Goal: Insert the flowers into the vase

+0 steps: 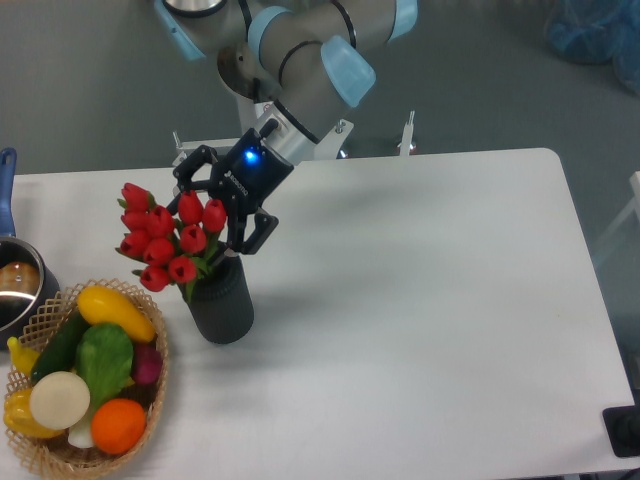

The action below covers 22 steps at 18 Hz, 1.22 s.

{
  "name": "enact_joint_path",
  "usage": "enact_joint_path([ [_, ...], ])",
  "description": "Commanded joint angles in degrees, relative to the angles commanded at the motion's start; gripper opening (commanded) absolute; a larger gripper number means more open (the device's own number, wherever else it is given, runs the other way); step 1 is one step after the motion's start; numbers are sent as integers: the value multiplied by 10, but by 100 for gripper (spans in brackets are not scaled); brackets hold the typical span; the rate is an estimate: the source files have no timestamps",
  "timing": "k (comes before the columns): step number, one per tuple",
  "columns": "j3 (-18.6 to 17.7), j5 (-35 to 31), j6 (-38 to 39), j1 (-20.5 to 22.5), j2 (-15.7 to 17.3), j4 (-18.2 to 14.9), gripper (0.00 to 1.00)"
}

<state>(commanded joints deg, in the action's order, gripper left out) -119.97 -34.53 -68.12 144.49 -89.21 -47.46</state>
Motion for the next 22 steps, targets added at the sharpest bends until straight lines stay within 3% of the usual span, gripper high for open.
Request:
enact_joint_path([
  [7,-3,-174,-1,6,48,-1,100],
  [14,-3,-283,-60,38,83,-4,100],
  [19,8,-373,-68,53,74,-3,100],
  [22,22,-425,-80,76,47,-5,100],
])
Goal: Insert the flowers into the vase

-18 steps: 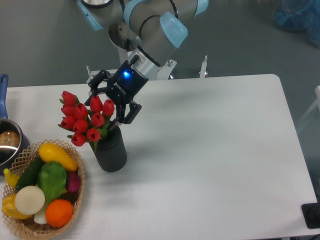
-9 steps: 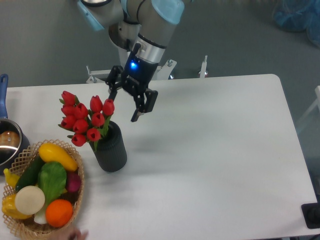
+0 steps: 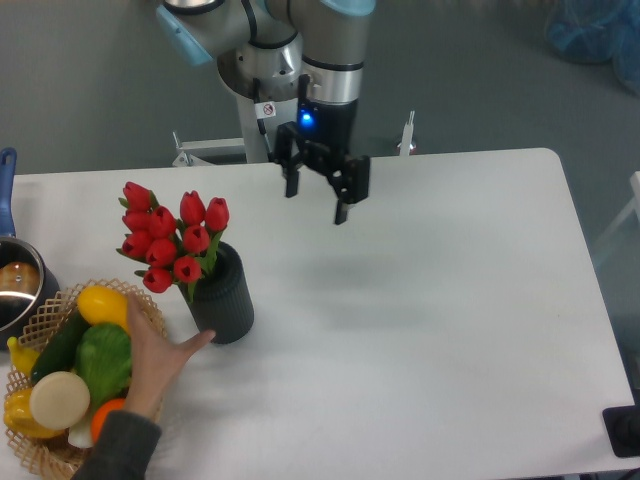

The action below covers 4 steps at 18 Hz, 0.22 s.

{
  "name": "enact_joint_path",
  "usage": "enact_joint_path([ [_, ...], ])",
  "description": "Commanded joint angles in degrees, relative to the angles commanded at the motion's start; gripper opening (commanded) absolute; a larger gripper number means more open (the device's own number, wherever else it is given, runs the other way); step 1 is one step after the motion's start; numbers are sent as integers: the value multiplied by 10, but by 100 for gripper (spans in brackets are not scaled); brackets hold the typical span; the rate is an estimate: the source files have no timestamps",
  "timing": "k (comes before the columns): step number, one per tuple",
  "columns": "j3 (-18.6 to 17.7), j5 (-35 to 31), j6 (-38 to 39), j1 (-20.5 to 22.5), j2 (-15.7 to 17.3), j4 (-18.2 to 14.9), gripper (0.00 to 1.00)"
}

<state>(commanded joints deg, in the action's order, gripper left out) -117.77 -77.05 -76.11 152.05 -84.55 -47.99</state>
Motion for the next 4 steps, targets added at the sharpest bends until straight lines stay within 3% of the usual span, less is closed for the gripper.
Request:
enact_joint_path([
  [2,13,-47,-1,22,-19,-3,100],
  [4,57,-82,0,33,-62,-43,100],
])
